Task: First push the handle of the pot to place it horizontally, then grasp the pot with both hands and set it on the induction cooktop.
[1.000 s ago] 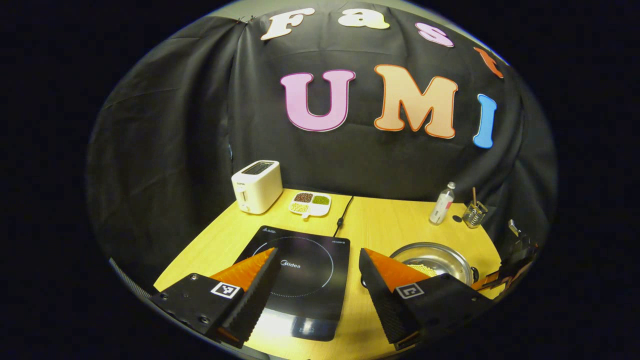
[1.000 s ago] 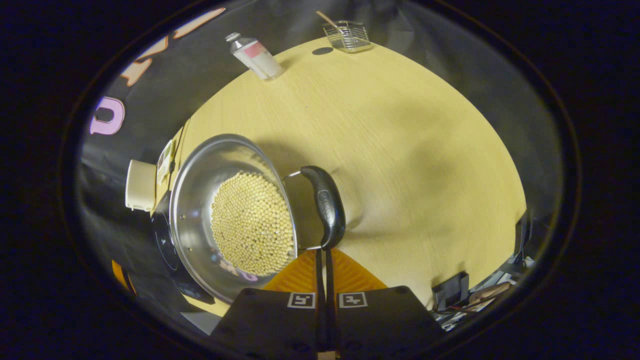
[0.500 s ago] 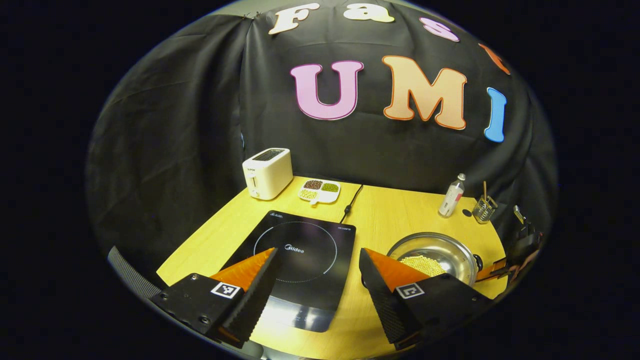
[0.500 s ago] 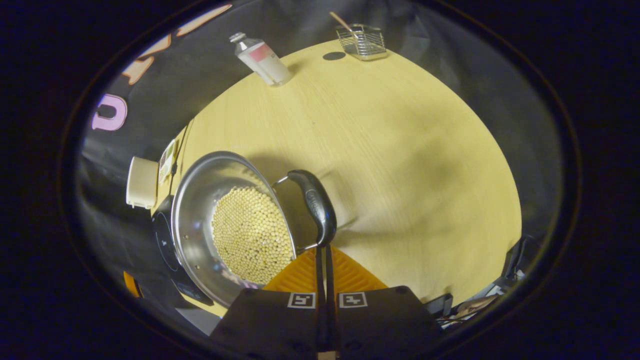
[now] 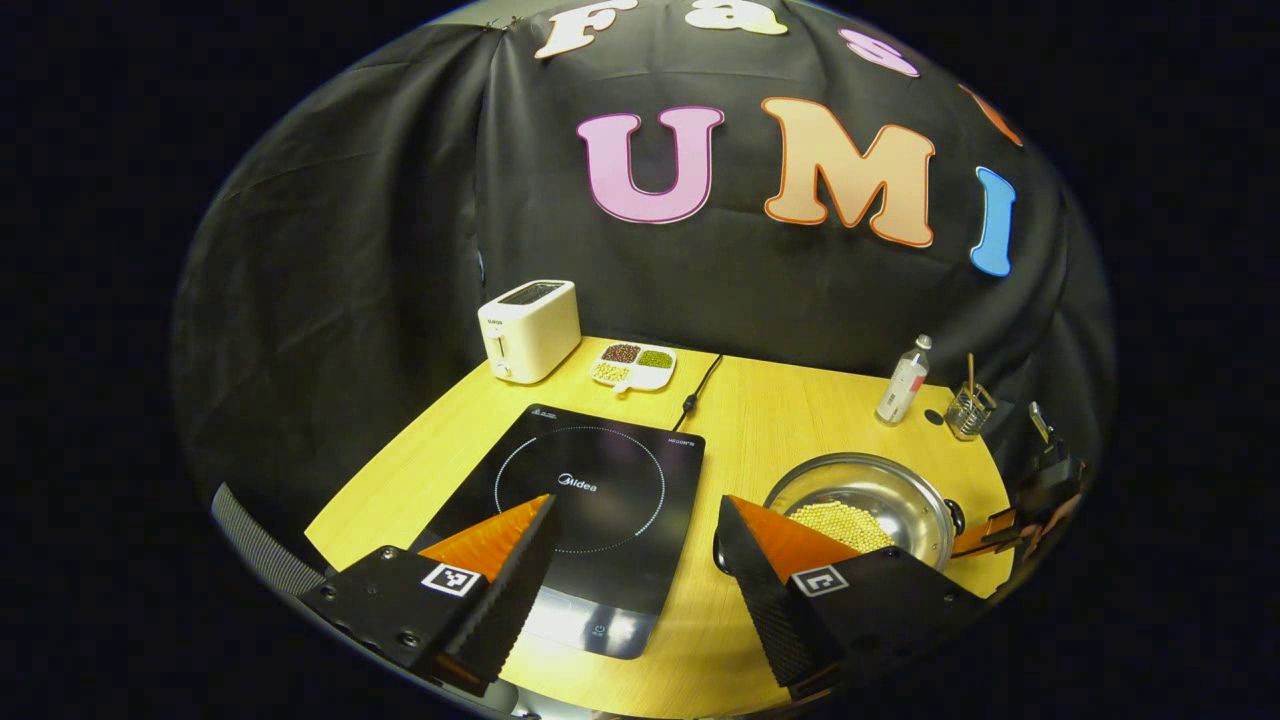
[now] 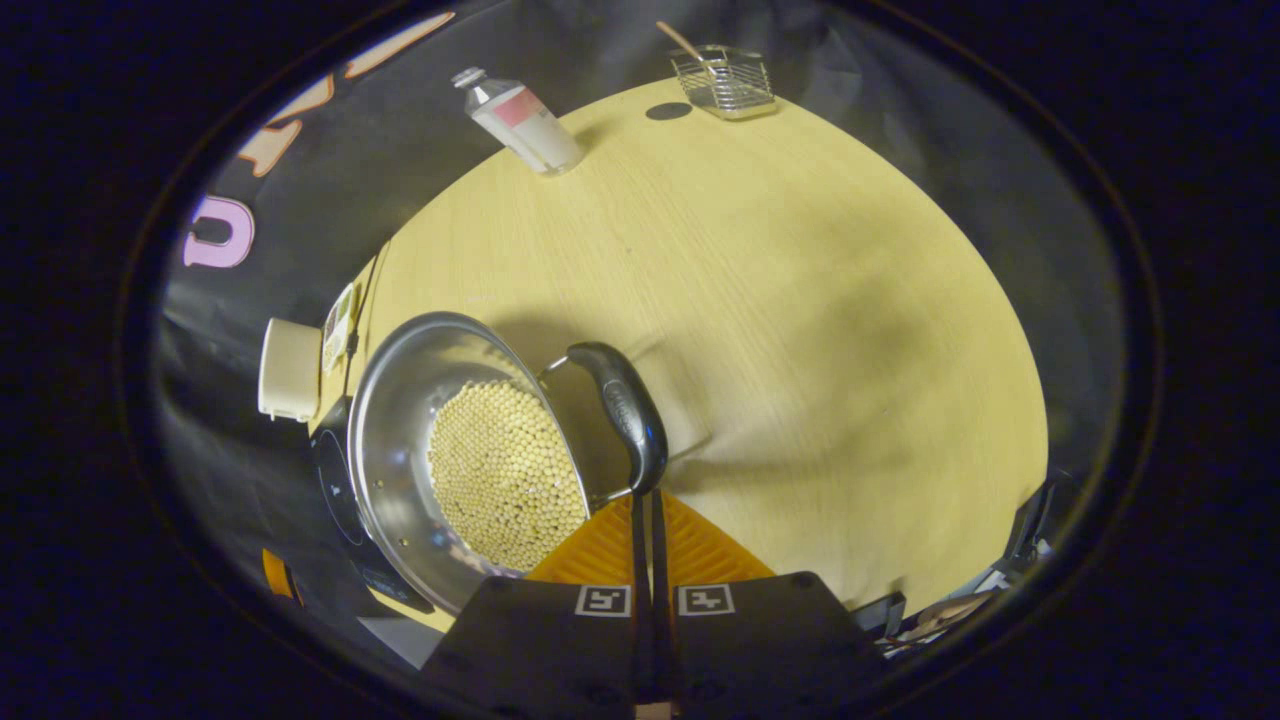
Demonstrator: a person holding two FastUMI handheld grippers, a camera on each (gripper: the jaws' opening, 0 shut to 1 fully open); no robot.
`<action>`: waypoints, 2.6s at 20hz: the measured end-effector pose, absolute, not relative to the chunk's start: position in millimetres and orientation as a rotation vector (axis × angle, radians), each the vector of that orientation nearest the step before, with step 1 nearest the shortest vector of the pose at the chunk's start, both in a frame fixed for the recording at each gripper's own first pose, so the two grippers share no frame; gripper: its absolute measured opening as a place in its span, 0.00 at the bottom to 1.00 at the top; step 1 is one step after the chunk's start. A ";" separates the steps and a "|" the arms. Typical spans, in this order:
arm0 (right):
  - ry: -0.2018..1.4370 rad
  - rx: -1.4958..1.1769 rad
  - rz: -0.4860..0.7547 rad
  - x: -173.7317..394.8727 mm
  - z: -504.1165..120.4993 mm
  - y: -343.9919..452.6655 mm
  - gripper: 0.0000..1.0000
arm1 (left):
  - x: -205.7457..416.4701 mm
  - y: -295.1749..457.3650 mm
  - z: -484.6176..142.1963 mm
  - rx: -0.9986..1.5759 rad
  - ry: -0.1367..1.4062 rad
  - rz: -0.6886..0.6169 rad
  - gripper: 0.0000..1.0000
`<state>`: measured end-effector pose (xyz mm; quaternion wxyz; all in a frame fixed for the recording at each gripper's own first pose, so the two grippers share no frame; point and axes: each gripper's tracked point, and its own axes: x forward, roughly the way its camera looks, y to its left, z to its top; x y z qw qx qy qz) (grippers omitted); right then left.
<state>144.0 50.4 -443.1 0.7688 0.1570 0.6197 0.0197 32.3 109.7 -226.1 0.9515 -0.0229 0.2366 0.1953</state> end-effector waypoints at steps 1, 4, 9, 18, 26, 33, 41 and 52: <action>1.343 0.342 0.045 143.9 -443.1 50.1 0.03 | 32.3 110.1 -227.7 -0.049 0.484 0.399 0.97; 1.340 0.345 0.044 145.2 -440.9 49.8 0.03 | 31.2 110.5 -229.2 -0.052 0.487 0.400 0.97; 1.295 0.347 0.065 145.8 -426.6 47.9 0.03 | 27.6 117.1 -238.4 -0.088 0.503 0.422 0.97; 1.241 0.383 0.165 152.9 -402.4 46.7 0.43 | 37.3 92.4 -263.7 -0.188 0.578 0.374 0.97; 1.251 0.301 0.308 173.0 -395.6 49.4 0.94 | 67.0 52.6 -295.1 -0.294 0.686 0.234 0.98; 1.343 0.258 0.432 176.2 -411.9 58.8 1.00 | 84.8 40.8 -331.4 -0.326 0.860 0.106 0.96; 1.449 0.271 0.468 178.9 -436.8 68.6 1.00 | 100.4 37.7 -367.1 -0.394 1.066 0.061 0.95; 1.593 0.275 0.511 176.1 -473.5 92.1 0.78 | 104.6 40.1 -408.4 -0.441 1.226 0.111 0.78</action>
